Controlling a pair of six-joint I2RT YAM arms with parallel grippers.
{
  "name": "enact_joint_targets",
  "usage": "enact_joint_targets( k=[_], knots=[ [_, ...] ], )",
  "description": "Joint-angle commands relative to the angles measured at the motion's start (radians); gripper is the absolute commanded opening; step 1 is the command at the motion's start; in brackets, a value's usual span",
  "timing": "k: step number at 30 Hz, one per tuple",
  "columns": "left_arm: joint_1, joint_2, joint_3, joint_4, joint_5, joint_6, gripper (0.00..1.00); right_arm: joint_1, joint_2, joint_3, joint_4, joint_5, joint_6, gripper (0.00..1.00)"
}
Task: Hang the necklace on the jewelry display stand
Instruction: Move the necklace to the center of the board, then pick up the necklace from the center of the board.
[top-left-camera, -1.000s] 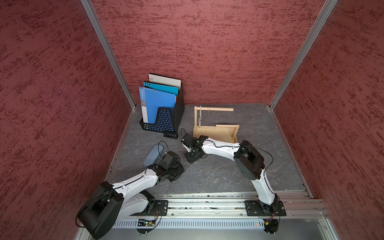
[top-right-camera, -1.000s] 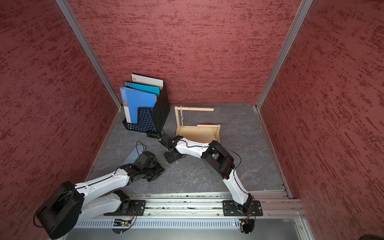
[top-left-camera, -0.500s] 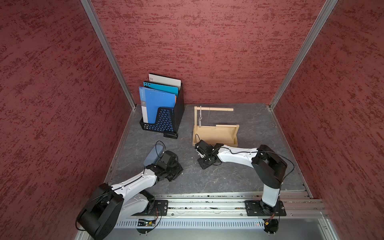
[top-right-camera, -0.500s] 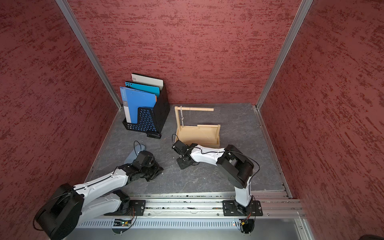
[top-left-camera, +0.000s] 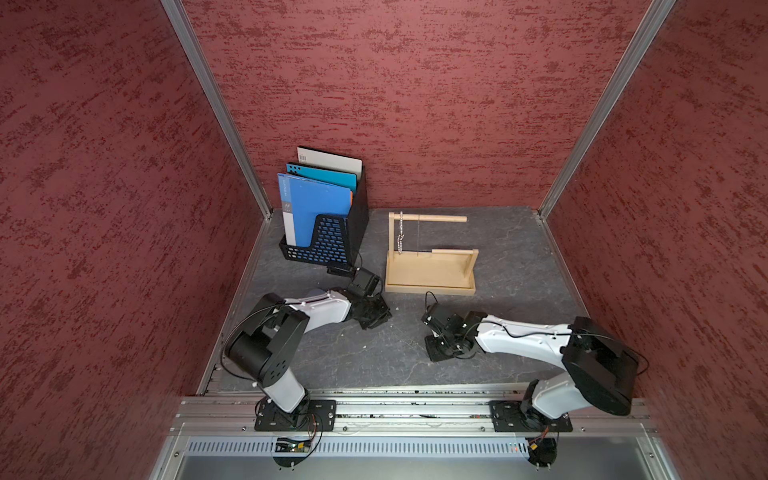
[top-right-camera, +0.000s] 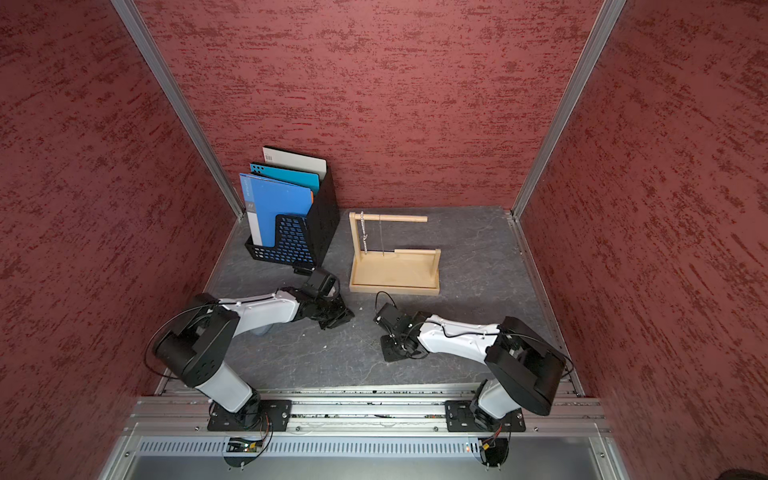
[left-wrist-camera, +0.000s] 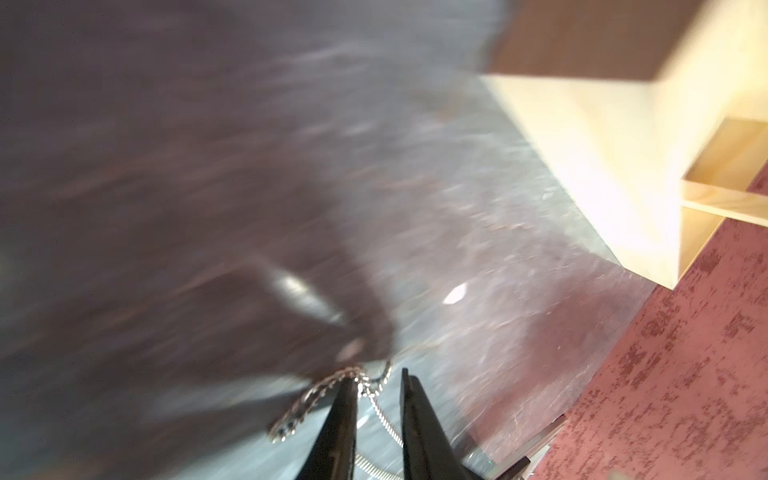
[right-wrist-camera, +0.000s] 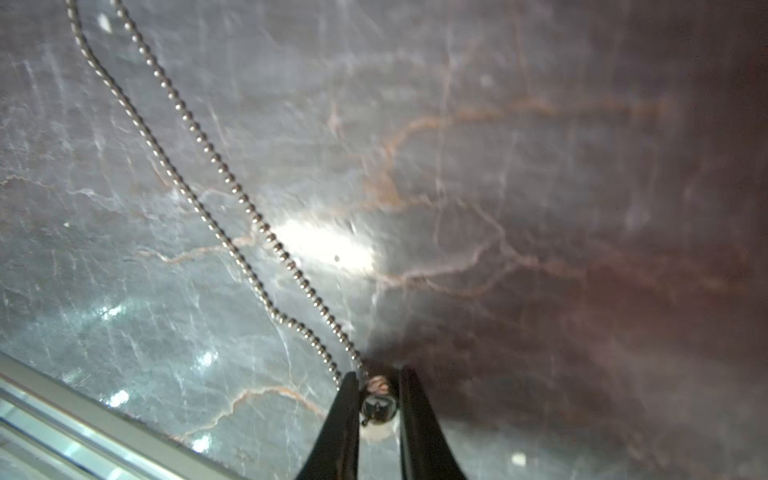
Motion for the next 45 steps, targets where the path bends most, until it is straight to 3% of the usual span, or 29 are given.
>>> enact_joint_targets(
  k=[1,5,9,18,30,36,42,45],
  knots=[
    [-0.023,0.057,0.113,-0.035,0.032,0.095,0.22,0.01,-0.078,-0.035,-0.063,-0.019,0.129,0.3],
    [-0.039,0.002,0.193,-0.203,-0.054,0.158,0.33,0.002,-0.118,0.055,-0.179,0.065,0.092,0.37],
    [-0.024,-0.101,0.187,-0.349,-0.147,0.218,0.38,-0.008,-0.006,0.235,-0.265,0.129,-0.063,0.38],
    [0.063,-0.315,-0.048,-0.286,-0.133,0.145,0.38,-0.016,0.32,0.511,-0.254,0.186,-0.246,0.38],
    [0.05,-0.531,-0.255,-0.294,-0.139,0.074,0.4,-0.015,0.526,0.674,-0.294,0.292,-0.358,0.38],
    [0.046,-0.56,-0.267,-0.302,-0.139,0.07,0.4,-0.018,0.569,0.665,-0.312,0.262,-0.372,0.25],
    [0.038,-0.544,-0.257,-0.299,-0.134,0.074,0.4,-0.025,0.557,0.613,-0.33,0.247,-0.385,0.0],
    [0.027,-0.527,-0.256,-0.284,-0.126,0.078,0.4,-0.031,0.5,0.598,-0.347,0.283,-0.403,0.0]
  ],
)
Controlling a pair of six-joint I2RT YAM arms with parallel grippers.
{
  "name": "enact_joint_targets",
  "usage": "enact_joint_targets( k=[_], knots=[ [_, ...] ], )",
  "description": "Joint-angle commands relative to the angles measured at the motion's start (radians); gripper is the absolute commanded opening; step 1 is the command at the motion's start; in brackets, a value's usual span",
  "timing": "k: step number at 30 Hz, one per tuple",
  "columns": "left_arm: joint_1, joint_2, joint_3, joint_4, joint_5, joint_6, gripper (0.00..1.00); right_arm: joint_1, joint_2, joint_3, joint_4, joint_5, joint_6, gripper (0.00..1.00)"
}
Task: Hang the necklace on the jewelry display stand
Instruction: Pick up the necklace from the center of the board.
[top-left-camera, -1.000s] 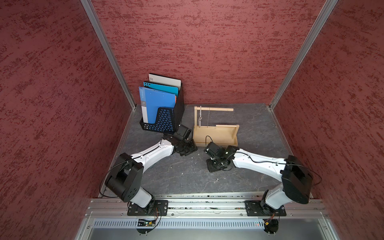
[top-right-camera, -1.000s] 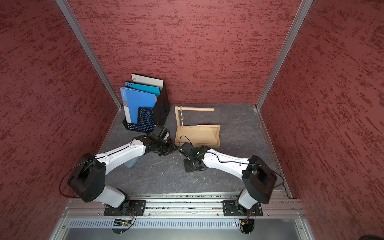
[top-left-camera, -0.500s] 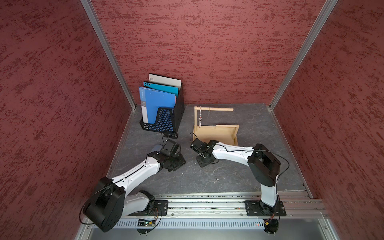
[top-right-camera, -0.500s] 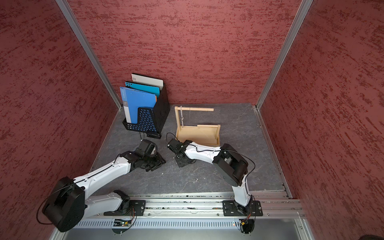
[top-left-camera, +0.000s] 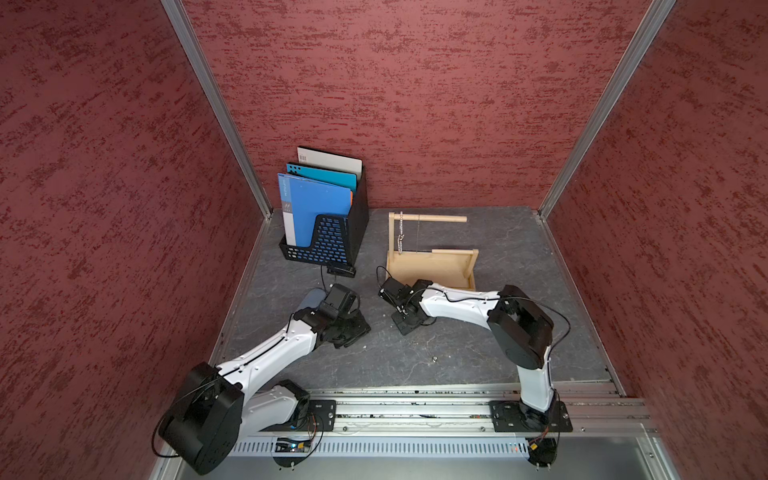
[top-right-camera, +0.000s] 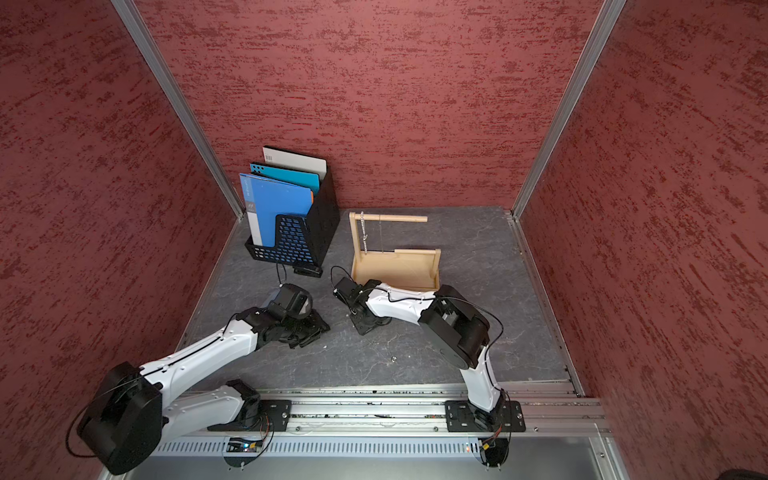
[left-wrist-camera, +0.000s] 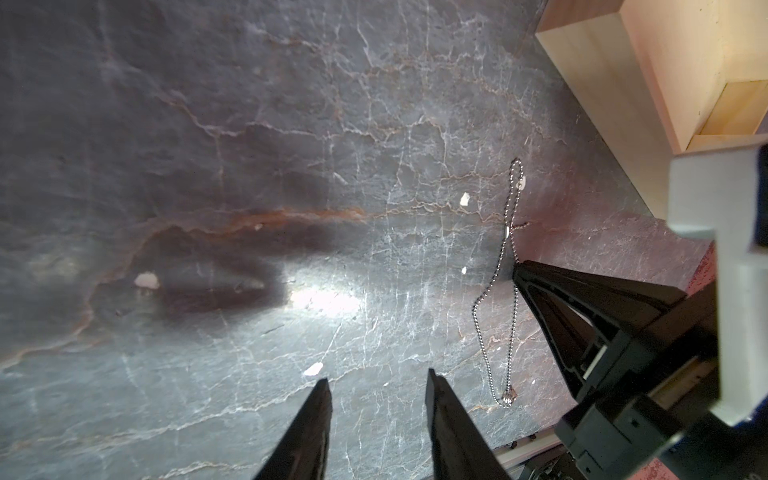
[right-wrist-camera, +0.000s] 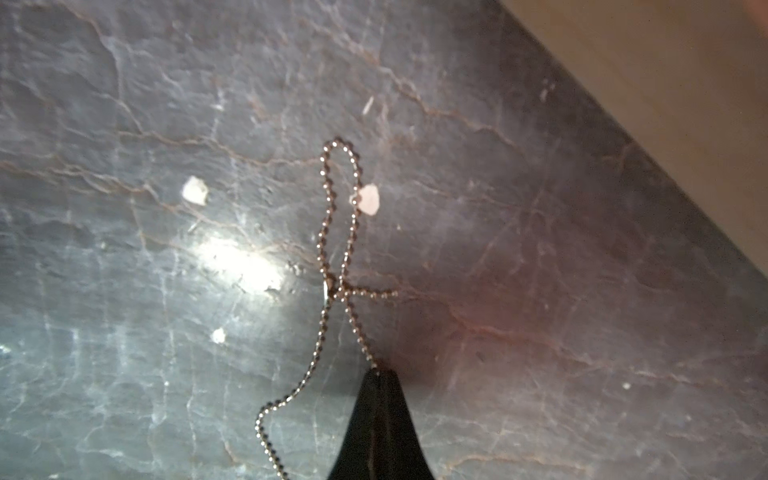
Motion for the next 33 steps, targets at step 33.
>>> enact_joint_targets(
  k=[33],
  knots=[
    [-0.284,0.512,0.266,0.428,0.008,0.151,0.44,-0.085,-0.49,-0.21,-0.008,0.108,0.074,0.0]
  ],
)
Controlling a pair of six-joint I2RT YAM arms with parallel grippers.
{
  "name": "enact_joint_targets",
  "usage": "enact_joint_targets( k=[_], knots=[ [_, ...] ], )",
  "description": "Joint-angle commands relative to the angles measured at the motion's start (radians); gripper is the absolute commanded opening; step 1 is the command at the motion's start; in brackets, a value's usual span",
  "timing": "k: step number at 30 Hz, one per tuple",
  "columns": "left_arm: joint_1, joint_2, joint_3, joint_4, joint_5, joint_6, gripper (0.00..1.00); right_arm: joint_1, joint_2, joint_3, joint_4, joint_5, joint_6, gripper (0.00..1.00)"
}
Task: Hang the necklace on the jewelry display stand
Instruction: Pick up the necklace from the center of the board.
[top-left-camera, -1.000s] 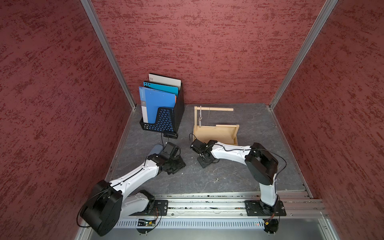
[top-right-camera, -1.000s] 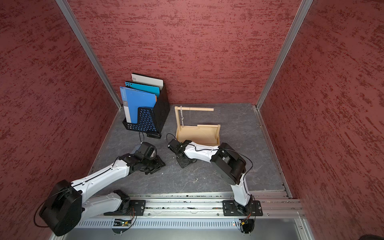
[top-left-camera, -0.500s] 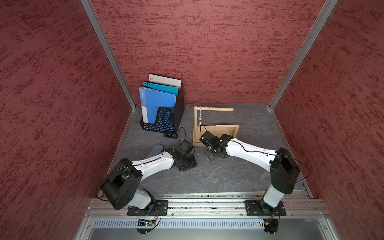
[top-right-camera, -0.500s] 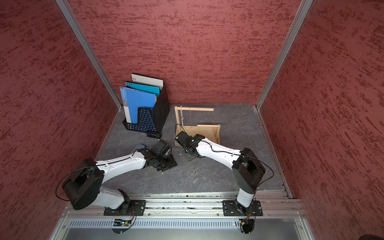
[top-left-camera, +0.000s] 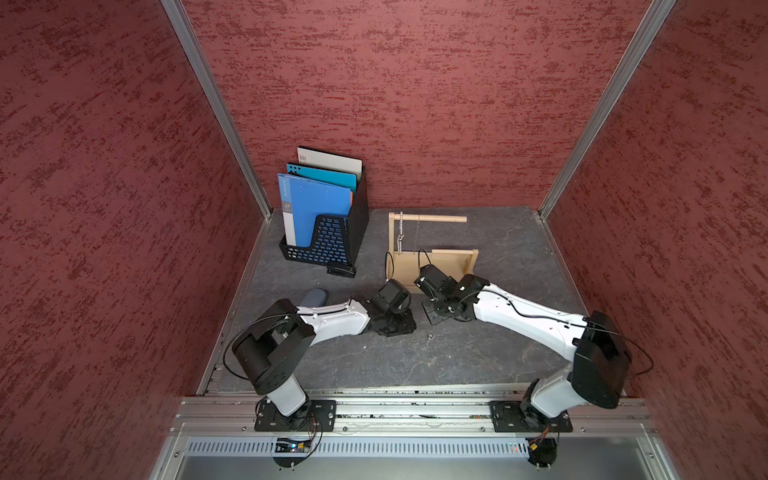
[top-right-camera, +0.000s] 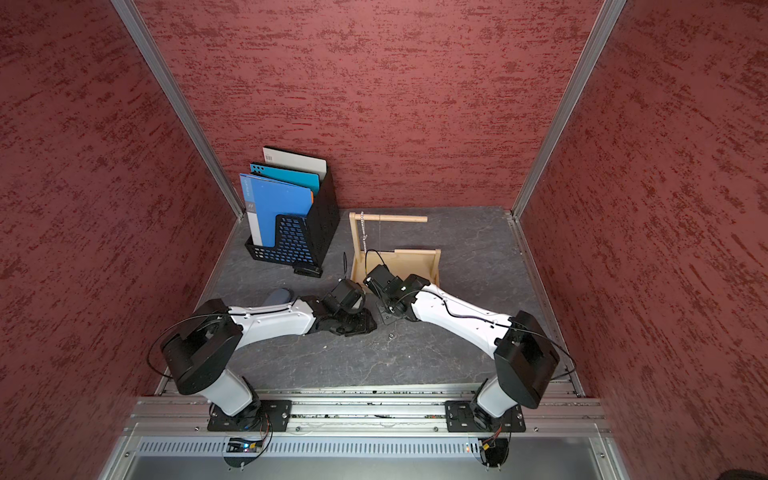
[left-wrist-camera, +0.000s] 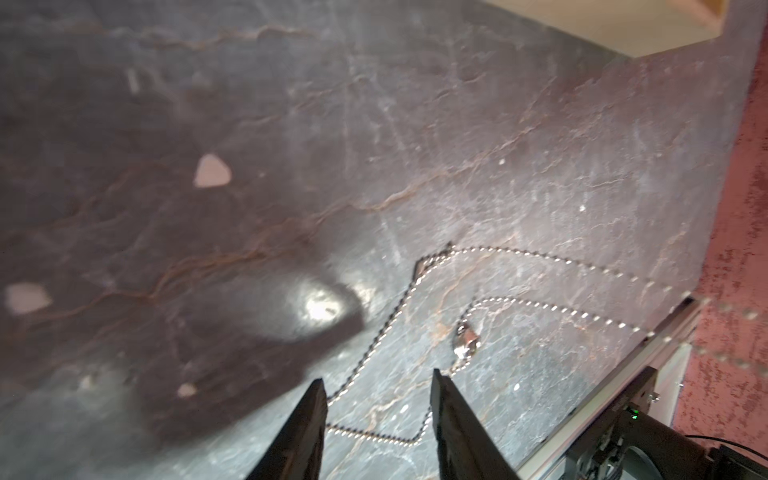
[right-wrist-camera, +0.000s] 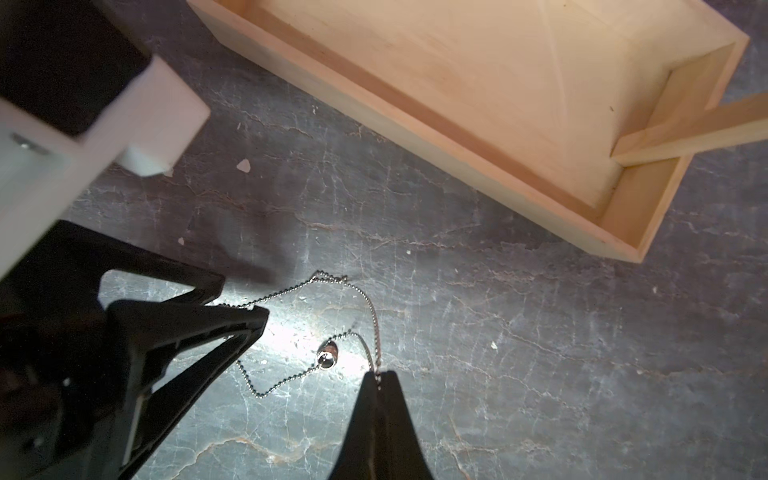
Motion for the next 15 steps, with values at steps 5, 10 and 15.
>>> enact_joint_targets(
  k=[5,10,15],
  knots=[
    [-0.004,0.06,0.017,0.122,0.013,-0.02,0.45,-0.005,-0.069,-0.018,0.046,0.029,0.057,0.0],
    [-0.006,0.061,0.015,0.14,0.01,-0.016,0.46,-0.005,-0.137,-0.018,0.054,0.04,0.068,0.0],
    [-0.014,0.075,0.019,0.189,0.008,-0.02,0.46,-0.005,-0.166,-0.008,0.046,0.042,0.064,0.0]
  ],
)
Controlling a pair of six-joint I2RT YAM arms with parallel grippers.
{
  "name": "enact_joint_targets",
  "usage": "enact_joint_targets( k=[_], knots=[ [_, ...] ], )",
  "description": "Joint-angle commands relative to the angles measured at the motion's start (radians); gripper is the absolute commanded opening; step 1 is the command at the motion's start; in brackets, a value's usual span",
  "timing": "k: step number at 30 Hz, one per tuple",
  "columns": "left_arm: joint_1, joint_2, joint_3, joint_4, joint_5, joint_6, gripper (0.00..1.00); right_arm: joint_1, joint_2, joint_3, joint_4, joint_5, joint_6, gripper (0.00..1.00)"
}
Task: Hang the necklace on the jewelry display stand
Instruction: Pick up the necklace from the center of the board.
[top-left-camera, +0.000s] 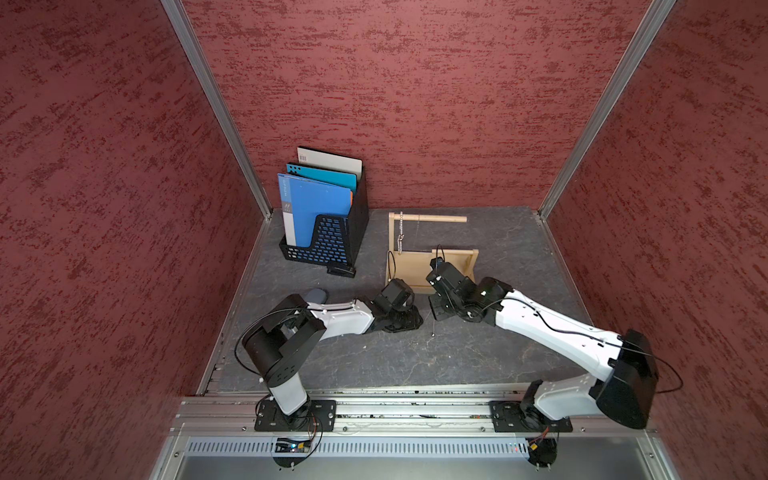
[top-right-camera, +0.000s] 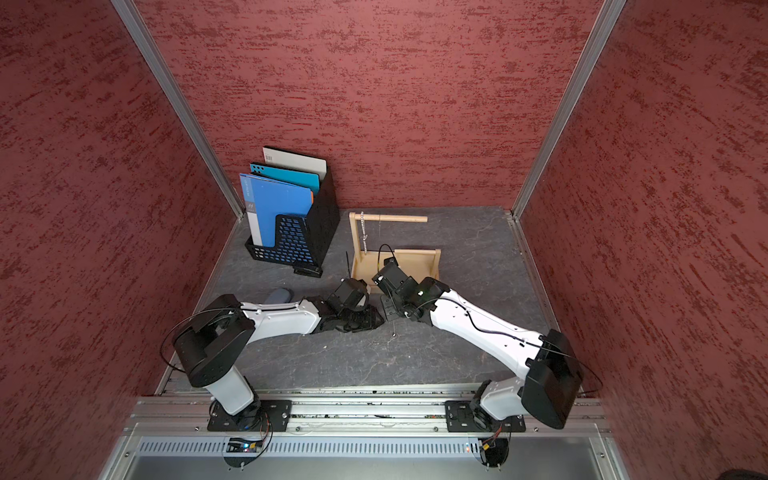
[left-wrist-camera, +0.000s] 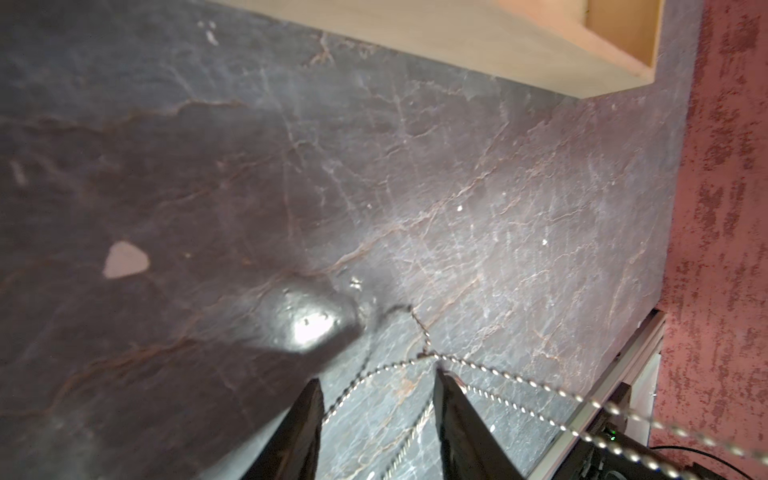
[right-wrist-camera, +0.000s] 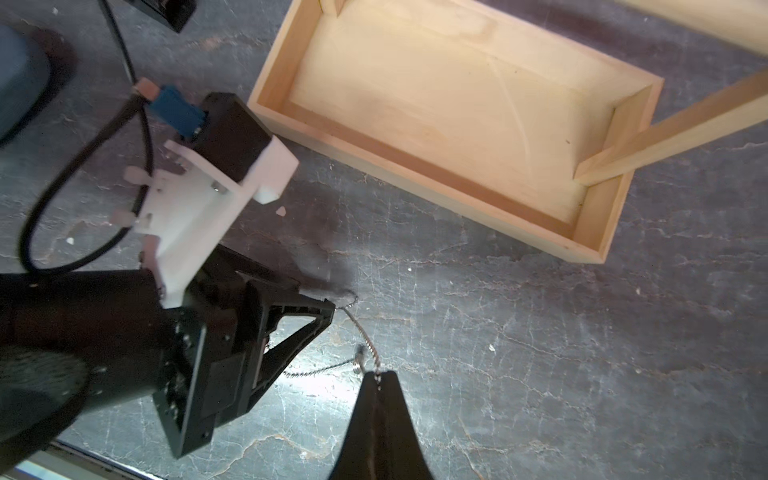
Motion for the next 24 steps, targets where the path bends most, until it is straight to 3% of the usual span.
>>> enact_joint_targets(
  k=[1,16,24],
  knots=[
    [-0.01,0.026,0.026,0.053,0.005,0.002,0.46,-0.005,-0.015,0.013,0.008,0.031,0.012,0.0],
    [-0.049,0.01,-0.017,0.197,-0.028,0.048,0.48,-0.005,-0.038,0.015,-0.018,0.04,0.019,0.0],
    [-0.089,0.092,0.02,0.239,-0.092,0.088,0.48,-0.005,-0.067,-0.011,-0.017,0.021,0.049,0.0]
  ],
)
